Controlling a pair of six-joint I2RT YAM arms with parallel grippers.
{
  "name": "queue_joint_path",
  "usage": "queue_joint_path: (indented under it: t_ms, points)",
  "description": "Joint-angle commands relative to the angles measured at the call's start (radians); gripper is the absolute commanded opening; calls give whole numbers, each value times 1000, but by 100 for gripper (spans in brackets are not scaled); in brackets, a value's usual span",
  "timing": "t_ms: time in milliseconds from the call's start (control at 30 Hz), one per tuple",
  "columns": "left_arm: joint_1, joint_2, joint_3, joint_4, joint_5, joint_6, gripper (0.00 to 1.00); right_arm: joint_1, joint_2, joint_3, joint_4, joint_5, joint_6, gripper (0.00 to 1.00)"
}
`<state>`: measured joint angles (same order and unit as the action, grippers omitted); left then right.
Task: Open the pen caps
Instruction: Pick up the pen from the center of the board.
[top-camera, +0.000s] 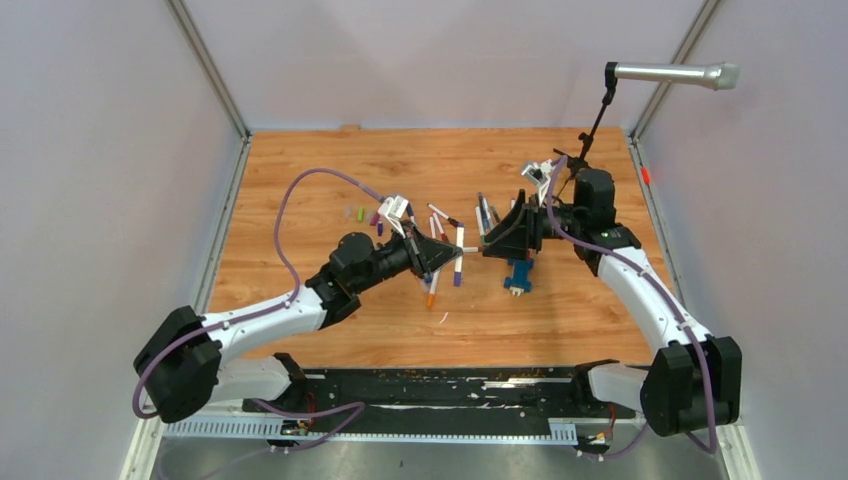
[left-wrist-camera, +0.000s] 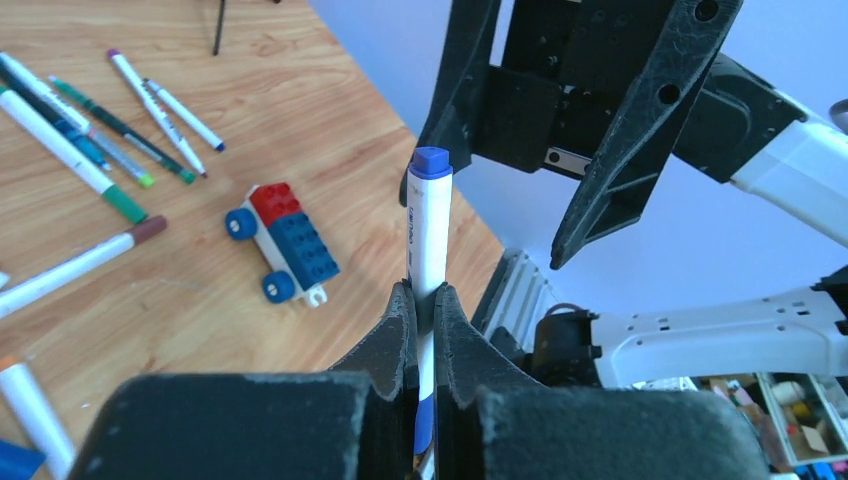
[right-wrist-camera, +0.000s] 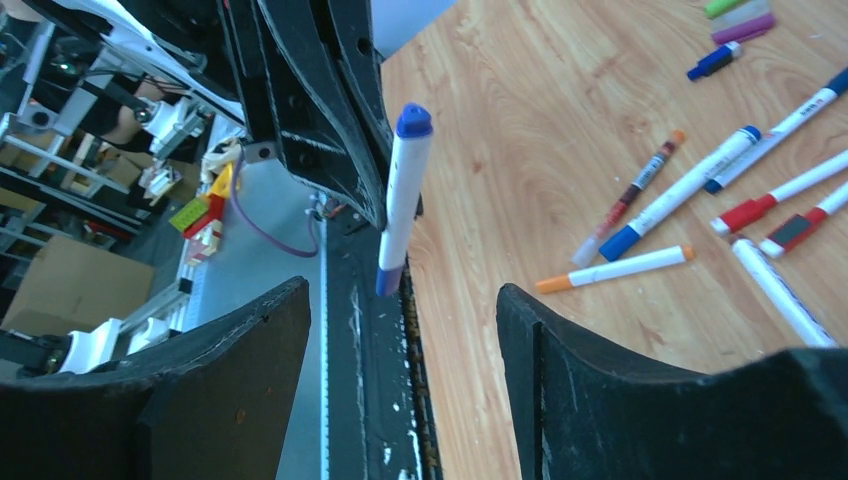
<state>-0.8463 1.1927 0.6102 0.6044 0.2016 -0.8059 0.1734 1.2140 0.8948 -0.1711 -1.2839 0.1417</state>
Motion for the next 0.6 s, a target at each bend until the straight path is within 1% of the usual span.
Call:
queue_joint_path:
  t_ms: [0,200,367,467,567]
  points:
    - [-20,28,53,128,17,-30,0,36,-8,-5,162,-18,201,69]
    - [-52,68,76,157,9,-37,0,58,20,2,221,-4,247,68]
    - [-79,92,84,165,-3,-41,0,69,41,17,226,8,266,66]
    - [-88,102,87,167,-12,-41,0,73,41,13,238,16,281,62]
    - [-95,110,89,167,-20,-41,0,78,37,-12,304,14,335,52]
